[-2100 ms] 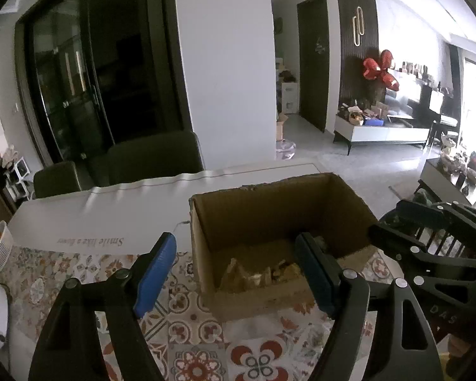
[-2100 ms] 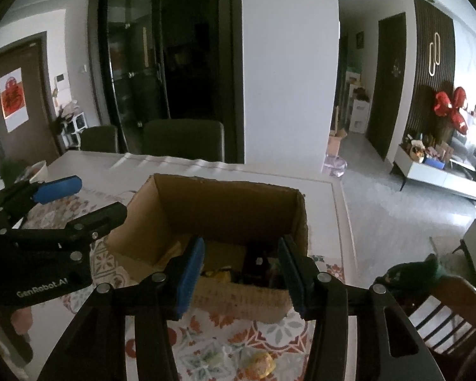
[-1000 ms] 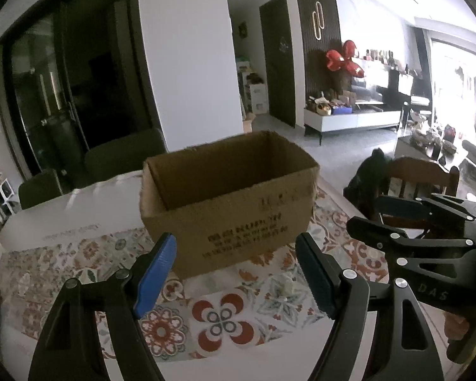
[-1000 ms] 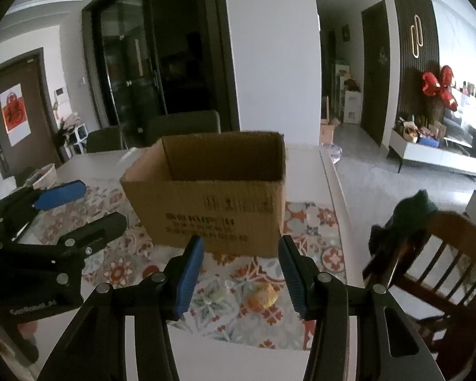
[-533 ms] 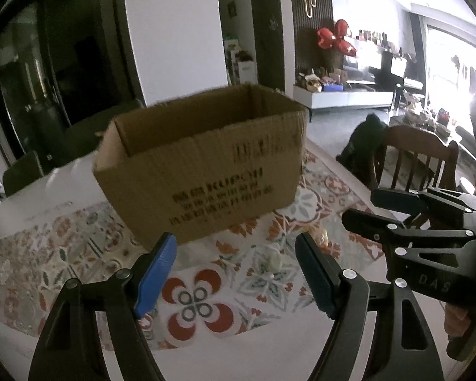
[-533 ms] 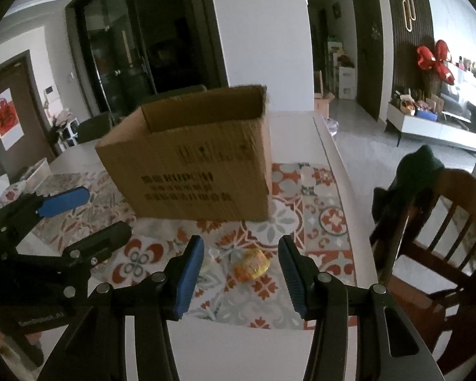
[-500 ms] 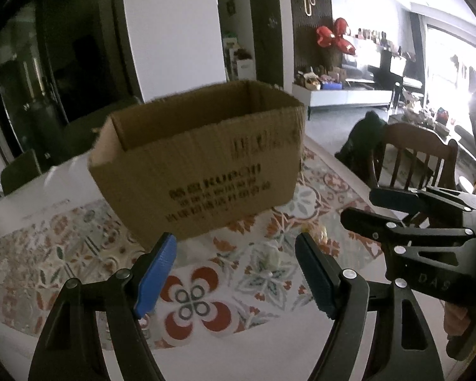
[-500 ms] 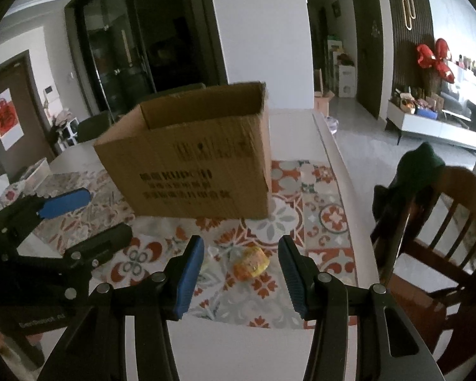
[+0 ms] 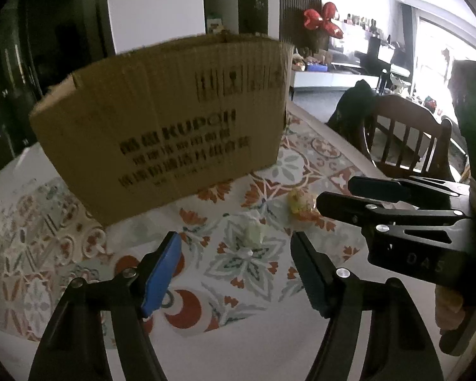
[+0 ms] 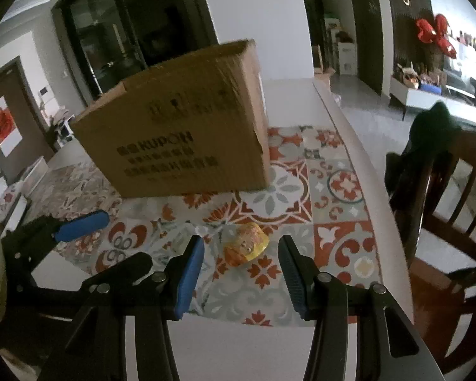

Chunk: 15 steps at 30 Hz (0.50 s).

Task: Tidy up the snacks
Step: 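Close the right tool on the yellow-wrapped candy while the left tool grasps the white candy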

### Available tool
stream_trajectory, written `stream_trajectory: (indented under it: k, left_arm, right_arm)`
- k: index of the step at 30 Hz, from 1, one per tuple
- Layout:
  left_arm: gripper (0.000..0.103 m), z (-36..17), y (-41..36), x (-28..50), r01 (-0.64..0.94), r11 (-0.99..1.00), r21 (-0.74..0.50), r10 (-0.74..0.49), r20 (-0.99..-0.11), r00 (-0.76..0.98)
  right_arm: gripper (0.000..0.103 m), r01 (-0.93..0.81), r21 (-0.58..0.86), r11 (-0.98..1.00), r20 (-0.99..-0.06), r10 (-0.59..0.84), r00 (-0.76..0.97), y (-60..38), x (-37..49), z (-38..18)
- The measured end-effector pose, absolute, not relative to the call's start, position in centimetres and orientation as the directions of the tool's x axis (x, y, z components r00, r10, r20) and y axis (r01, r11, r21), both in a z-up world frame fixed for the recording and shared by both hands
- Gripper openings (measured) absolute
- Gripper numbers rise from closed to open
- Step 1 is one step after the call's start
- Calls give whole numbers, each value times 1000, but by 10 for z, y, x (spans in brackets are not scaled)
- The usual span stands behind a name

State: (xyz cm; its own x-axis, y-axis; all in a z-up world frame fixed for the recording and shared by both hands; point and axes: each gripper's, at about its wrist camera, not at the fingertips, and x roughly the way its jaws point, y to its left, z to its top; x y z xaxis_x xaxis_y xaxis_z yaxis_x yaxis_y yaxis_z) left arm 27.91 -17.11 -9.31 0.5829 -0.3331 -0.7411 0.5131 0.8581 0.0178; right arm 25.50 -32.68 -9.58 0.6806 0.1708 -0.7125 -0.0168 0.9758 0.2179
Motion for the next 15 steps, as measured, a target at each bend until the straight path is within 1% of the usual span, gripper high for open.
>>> stream_trajectory:
  k: [4, 8, 15]
  left_arm:
    - [67, -105, -173, 286, 520, 854, 9, -335, -756, 563]
    - [62, -114, -177, 293, 527, 850, 3, -338, -764, 549]
    - [59, -121, -182, 304, 535, 845, 2, -340, -770, 540]
  right_arm:
    - [50, -1, 234, 972, -724, 175, 667, -329, 259, -107]
    - [50, -5, 243, 970, -727, 186, 661, -327, 265, -113]
    - [50, 10, 269, 963, -736, 198, 647, -327, 278, -123]
